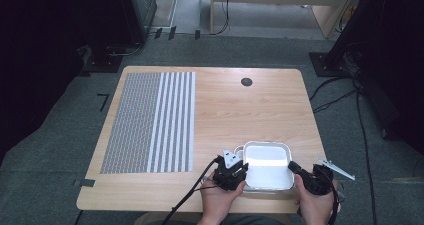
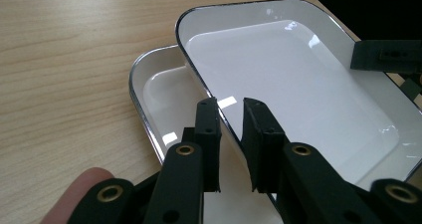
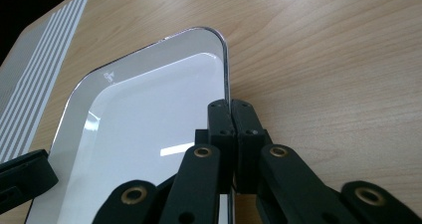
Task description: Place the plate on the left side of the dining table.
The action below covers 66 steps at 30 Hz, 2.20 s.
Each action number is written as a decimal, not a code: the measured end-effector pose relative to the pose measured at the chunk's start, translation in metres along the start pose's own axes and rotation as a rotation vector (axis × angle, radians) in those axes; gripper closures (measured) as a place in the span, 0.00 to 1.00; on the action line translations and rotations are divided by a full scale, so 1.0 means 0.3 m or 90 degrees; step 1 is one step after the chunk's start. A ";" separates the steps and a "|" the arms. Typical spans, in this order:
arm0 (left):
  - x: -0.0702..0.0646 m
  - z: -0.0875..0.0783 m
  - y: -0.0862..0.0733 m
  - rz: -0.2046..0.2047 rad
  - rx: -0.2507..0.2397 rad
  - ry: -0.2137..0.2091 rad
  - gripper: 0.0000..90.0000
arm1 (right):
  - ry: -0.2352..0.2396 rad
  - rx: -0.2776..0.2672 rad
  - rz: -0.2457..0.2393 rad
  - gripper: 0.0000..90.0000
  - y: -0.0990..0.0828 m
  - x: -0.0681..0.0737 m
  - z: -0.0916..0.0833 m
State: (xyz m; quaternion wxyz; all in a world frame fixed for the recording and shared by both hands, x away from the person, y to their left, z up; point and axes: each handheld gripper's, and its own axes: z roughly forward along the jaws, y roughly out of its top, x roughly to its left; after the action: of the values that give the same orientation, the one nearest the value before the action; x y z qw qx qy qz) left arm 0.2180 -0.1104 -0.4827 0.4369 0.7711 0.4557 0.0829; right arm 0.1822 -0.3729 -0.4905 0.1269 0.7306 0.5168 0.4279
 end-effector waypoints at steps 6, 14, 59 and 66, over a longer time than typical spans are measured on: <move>0.009 -0.011 0.014 -0.013 -0.001 -0.004 0.93 | -0.003 -0.008 0.008 1.00 -0.002 0.013 0.003; 0.026 -0.017 0.025 -0.044 0.010 0.025 0.93 | -0.011 -0.022 -0.001 0.99 -0.007 0.053 0.007; 0.289 -0.122 0.072 -0.095 0.006 0.068 0.96 | -0.001 -0.018 -0.049 1.00 -0.021 0.334 0.145; 0.366 -0.162 0.090 -0.106 0.002 0.085 0.97 | 0.014 -0.008 -0.050 1.00 -0.022 0.404 0.199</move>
State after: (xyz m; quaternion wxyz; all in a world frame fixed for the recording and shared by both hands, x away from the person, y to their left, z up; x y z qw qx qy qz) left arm 0.2722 -0.0016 -0.4628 0.4099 0.7238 0.5466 0.0966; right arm 0.2352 -0.2501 -0.4706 0.1427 0.7043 0.5435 0.4338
